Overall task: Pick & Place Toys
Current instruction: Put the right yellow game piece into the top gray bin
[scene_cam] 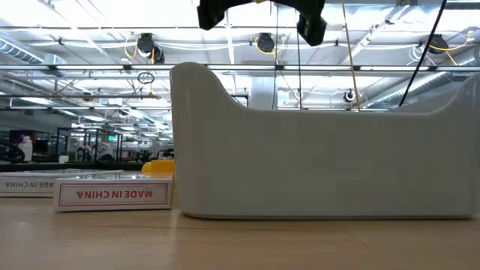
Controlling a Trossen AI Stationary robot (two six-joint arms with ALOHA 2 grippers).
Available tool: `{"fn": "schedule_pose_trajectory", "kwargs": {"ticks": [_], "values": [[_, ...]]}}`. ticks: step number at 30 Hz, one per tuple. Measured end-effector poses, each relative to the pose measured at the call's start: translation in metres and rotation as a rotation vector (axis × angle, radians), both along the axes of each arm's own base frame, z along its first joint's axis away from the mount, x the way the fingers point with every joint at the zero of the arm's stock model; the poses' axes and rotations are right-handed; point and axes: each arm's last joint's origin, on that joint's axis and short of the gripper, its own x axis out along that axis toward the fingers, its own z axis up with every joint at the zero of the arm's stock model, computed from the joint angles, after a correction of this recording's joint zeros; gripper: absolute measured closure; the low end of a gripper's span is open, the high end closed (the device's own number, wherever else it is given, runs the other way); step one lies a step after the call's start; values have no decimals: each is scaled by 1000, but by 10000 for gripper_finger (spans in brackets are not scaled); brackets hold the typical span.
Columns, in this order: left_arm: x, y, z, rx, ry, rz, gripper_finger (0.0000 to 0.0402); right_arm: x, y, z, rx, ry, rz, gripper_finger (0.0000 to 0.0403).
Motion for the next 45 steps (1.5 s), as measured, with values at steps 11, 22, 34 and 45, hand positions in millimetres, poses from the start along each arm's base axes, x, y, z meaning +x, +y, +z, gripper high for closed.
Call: {"fn": "schedule_pose_trajectory", "kwargs": {"ticks": [11,22,34,45], "values": [[1,0,-5,-29,42,10,64,0,0,5,-13,-49,3,268],[1,-1,-5,-54,44,-8,206,0,3,4,-20,-49,11,268],[1,-1,-4,-48,38,-15,280,-1,4,4,-10,-40,15,268],[2,-7,0,-64,-5,-46,288,-1,6,5,75,-38,66,209]]}}
